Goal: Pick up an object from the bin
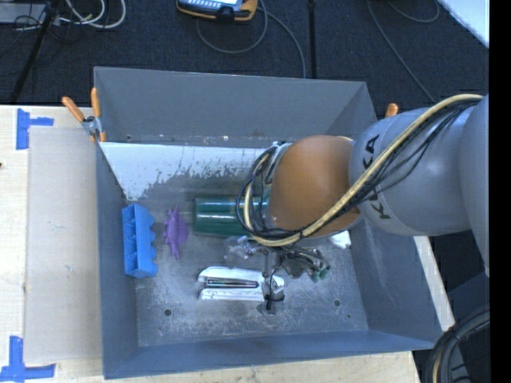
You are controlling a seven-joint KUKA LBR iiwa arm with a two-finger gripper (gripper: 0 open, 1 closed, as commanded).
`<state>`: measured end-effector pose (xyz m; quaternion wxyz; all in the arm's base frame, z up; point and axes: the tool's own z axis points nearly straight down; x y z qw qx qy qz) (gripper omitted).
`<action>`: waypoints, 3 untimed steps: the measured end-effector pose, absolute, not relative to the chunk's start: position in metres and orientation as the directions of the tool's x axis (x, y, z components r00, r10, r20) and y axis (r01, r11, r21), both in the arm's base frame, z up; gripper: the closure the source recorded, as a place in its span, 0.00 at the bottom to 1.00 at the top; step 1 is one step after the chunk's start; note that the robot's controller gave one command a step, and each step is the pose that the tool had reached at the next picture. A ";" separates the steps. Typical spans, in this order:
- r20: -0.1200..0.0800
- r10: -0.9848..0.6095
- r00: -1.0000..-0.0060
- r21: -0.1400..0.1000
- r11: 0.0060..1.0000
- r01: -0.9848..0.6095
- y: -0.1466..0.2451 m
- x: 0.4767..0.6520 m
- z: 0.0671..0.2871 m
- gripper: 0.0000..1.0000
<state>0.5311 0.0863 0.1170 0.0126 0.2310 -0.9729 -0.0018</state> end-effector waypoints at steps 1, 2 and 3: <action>0.023 -0.235 -0.972 0.004 0.972 -0.235 0.084 0.533 0.102 0.00; 0.020 -0.482 -0.876 0.010 0.876 -0.482 0.086 0.528 0.073 1.00; 0.020 -0.479 -0.878 0.011 0.878 -0.479 0.086 0.528 0.073 1.00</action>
Offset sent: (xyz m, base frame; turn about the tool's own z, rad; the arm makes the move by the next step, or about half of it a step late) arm -0.0054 -0.0007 -0.0470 -0.0396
